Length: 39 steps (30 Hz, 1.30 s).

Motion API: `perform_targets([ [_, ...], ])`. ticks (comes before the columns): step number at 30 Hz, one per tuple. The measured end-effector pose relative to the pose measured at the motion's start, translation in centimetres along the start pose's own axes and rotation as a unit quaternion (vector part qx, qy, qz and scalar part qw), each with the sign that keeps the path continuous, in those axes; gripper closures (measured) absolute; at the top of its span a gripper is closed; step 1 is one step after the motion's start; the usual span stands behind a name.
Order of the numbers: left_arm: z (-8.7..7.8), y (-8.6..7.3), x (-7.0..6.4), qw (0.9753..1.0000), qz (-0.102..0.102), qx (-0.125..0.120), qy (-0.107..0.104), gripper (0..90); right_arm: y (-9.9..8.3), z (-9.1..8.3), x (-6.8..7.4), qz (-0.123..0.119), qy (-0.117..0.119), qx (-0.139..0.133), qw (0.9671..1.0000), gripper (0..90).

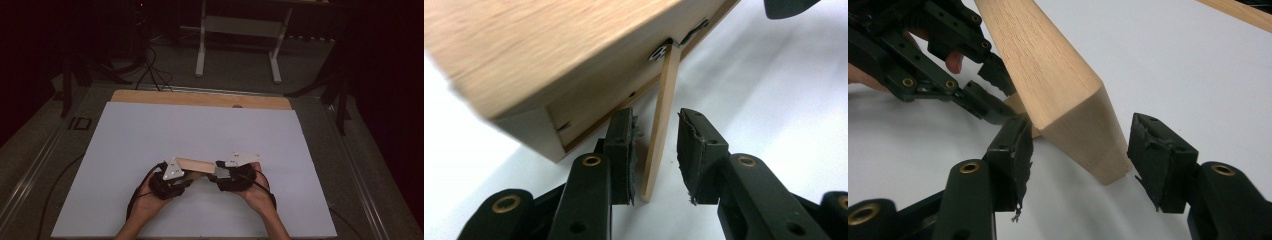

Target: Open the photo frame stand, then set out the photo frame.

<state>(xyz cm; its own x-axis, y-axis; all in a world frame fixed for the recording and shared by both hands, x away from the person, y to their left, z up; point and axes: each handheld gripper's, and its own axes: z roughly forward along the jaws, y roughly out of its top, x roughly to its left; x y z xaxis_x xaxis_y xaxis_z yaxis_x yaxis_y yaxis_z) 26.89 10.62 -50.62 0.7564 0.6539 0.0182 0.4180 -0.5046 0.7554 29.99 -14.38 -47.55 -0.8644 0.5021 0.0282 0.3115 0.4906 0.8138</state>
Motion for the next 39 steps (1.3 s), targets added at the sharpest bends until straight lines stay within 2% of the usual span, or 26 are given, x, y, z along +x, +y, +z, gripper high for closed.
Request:
perform_targets([
  [8, -1.0, -0.4, 0.3, 0.9999, -0.005, -0.003, 0.009, 69.6, -0.3, -0.2, -0.1, 0.001, 0.003, 0.0, 1.0, 42.3],
  [16, -1.8, -0.7, 0.4, 0.9997, 0.003, -0.004, 0.022, 72.5, -0.7, -0.6, -0.5, 0.008, 0.004, -0.001, 1.0, 42.4],
  [20, -2.1, -0.8, 0.5, 0.9997, 0.003, -0.006, 0.024, 74.3, -0.8, -0.6, -0.5, -0.003, -0.001, 0.006, 1.0, 42.6],
  [28, -2.7, -0.8, 1.0, 0.9994, 0.001, -0.013, 0.032, 79.3, -1.0, -0.9, -0.8, -0.008, -0.003, 0.012, 0.9999, 44.1],
  [33, -2.9, -0.8, 1.1, 0.9991, 0.005, -0.016, 0.038, 86.0, -1.2, -1.1, -1.2, -0.005, -0.007, 0.016, 0.9998, 47.1],
  [35, -3.1, -0.6, 1.0, 0.9986, 0.007, -0.025, 0.047, 89.1, -1.4, -1.2, -1.4, -0.006, -0.005, 0.02, 0.9998, 50.0],
  [39, -3.1, -0.5, 1.0, 0.9985, 0.008, -0.025, 0.048, 89.6, -1.5, -1.3, -1.8, 0.002, -0.008, 0.019, 0.9998, 54.0],
])
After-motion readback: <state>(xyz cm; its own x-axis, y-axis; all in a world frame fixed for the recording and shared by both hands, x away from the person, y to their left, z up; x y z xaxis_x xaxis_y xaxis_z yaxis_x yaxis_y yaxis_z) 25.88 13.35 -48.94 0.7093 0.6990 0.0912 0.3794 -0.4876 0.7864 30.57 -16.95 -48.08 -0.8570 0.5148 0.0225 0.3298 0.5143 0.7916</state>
